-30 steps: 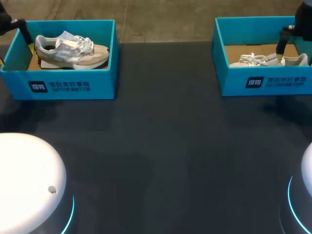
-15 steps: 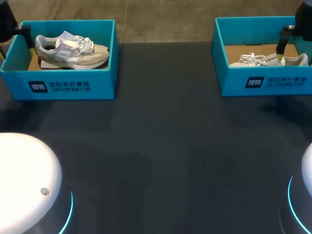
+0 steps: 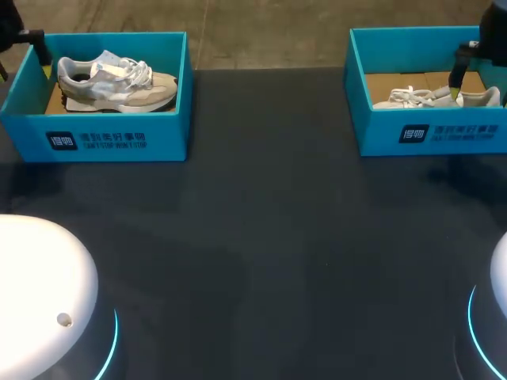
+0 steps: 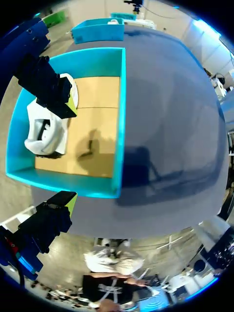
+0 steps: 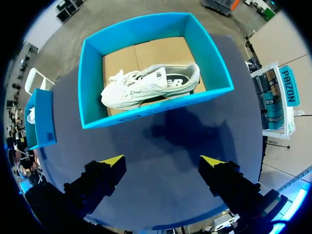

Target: Take the shoe out of the shoebox, open the shoe tongue, remove and reinsert the insole, then place the shoe into the shoebox

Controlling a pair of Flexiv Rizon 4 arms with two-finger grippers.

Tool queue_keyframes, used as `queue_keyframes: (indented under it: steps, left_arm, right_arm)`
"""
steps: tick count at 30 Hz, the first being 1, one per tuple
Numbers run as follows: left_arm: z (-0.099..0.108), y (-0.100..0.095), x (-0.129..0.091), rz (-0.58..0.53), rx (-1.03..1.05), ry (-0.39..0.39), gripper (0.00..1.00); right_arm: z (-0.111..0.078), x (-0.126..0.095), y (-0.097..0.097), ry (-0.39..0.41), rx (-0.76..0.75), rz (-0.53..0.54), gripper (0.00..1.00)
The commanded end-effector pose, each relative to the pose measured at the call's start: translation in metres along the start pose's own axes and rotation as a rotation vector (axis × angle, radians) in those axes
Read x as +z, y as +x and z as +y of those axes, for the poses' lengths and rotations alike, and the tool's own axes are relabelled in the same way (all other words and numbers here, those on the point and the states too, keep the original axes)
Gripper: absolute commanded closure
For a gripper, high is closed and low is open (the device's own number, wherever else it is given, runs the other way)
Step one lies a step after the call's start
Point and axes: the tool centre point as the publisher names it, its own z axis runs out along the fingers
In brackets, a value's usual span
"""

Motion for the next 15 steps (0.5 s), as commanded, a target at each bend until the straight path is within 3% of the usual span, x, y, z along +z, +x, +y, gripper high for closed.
queue_keyframes:
  steps: [1, 7, 15]
  left_arm:
    - [0.008, -0.002, 0.013, 0.043, 0.075, -0.079, 0.0]
    - [0.044, 0.0, 0.021, 0.099, 0.103, -0.112, 0.0]
    - [0.082, -0.002, 0.035, 0.1, 0.101, -0.099, 0.0]
  right_arm:
    - [0.0, 0.0, 0.0, 0.001, 0.001, 0.0, 0.0]
    - [0.0, 0.0, 0.0, 0.001, 0.001, 0.0, 0.0]
    - [0.0, 0.0, 0.0, 0.001, 0.001, 0.0, 0.0]
